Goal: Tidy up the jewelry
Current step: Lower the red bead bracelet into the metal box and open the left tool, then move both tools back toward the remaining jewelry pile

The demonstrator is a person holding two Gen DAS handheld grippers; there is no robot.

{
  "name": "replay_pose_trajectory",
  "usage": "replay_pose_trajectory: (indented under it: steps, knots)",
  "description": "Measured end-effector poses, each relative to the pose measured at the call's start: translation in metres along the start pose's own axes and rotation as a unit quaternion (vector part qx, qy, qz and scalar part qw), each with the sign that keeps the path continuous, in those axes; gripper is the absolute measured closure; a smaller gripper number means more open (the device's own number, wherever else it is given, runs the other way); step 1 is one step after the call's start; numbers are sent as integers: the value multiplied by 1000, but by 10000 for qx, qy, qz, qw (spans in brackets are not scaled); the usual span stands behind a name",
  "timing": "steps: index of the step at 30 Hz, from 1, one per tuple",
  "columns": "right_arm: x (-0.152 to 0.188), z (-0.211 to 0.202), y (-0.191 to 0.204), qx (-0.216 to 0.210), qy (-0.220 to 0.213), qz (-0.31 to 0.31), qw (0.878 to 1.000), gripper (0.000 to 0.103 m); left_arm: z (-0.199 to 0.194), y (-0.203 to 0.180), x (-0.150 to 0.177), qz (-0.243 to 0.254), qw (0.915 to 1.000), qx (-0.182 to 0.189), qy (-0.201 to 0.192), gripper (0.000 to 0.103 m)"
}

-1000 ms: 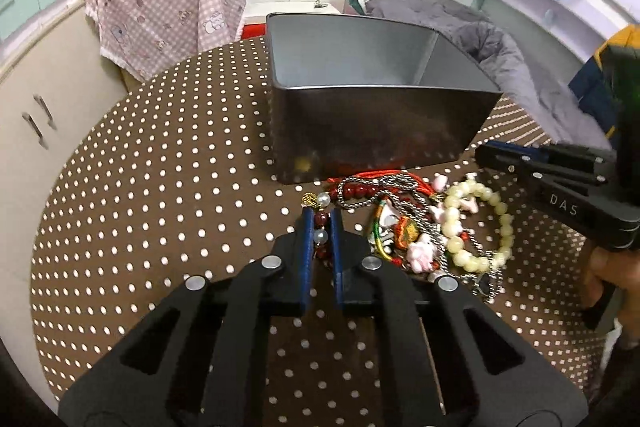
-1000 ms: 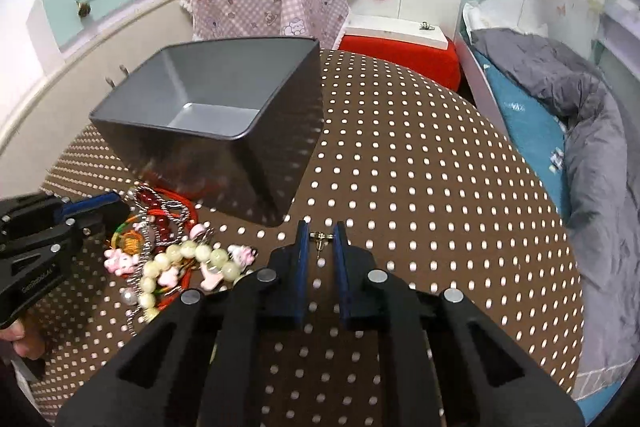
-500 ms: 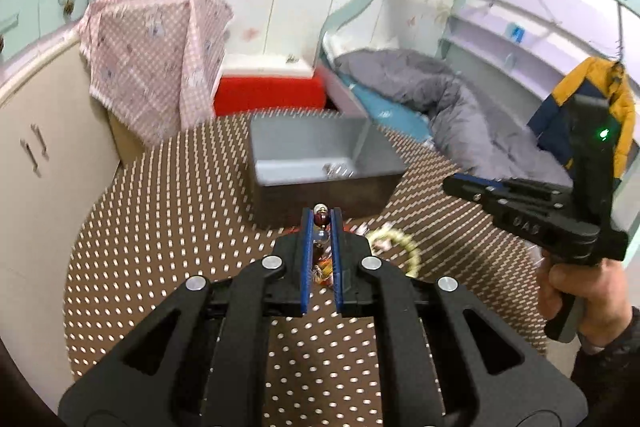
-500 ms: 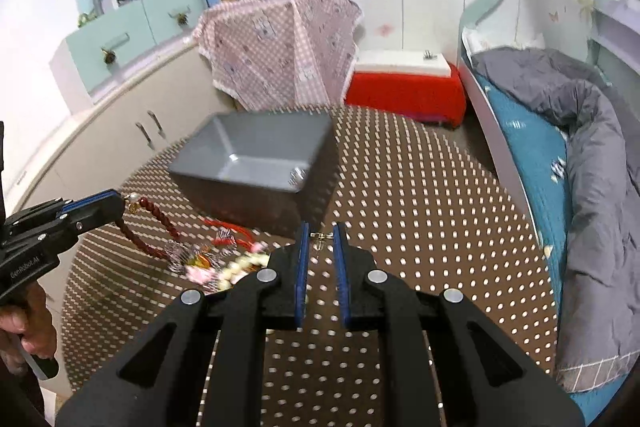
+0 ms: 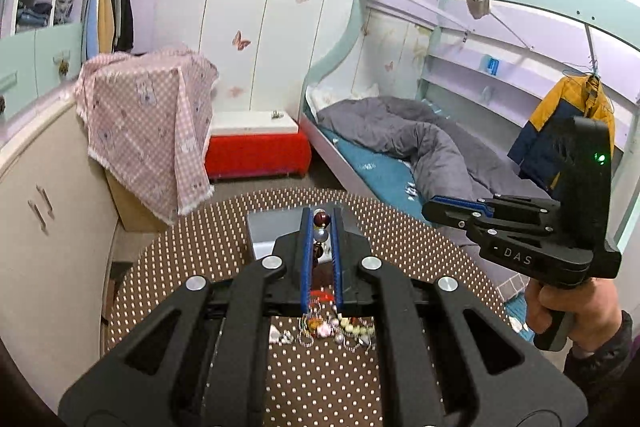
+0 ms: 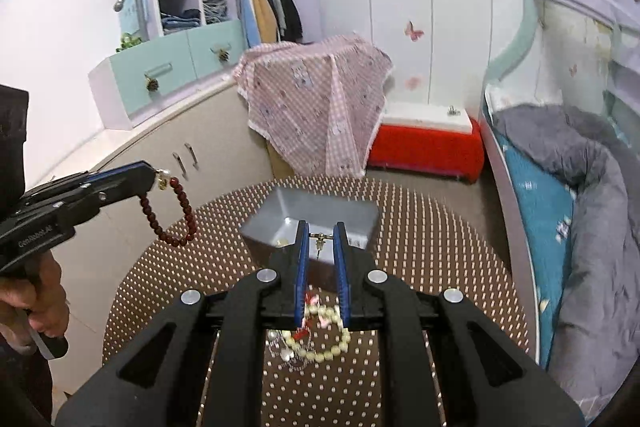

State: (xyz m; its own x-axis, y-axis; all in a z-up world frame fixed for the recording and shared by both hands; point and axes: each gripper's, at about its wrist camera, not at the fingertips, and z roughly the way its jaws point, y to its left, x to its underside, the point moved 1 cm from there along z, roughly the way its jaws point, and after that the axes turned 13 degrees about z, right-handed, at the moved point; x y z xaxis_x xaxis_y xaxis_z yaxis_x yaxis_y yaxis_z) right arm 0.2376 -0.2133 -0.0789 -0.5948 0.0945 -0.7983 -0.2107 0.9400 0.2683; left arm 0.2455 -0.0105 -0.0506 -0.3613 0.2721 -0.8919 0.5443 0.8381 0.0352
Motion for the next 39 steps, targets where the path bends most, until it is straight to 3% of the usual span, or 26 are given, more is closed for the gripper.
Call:
replay_pose_trajectory:
  steps: [6,11,25,26,27,28,29,30,32,33,39]
  knots:
    - [-33,3,7,-172,-182,-72,9997,92,3,3,-30,107,9997,-132,-151,95]
    - [-52,19,6,-291,-70,42,9995,92,20,13,-48,20,9998,-144,-117,95]
    - [-57,99,-7,-217,785,410,9958,91,90,28,-44,-67,9981,-148,588,94]
    - [-56,102,-8,-187,829,446,9954,82,95,30,-43,-48,9973,-248,684,93]
    - [-56,103,-11,-167,816,530,9951,75,97,31,-43,-44,9969,-288,730,81]
    - [-56,103,-13,-123,764,617,9951,55,98,34,-42,-96,9962,-384,775,64]
    - [-55,101,-15,-73,702,671,9952,33,95,38,-41,-194,9961,-496,701,18]
    - [-55,97,-17,-35,584,730,9956,27,88,41,-41,-295,9963,-609,524,6]
    - [-55,90,-21,48,437,811,9957,10,79,45,-40,-357,9951,-812,447,6]
    - [-55,87,-22,124,357,859,9956,8,79,46,-41,-336,9945,-879,454,6]
    - [-59,66,-22,228,74,930,9954,8,52,51,-39,-408,9901,-1319,266,6]
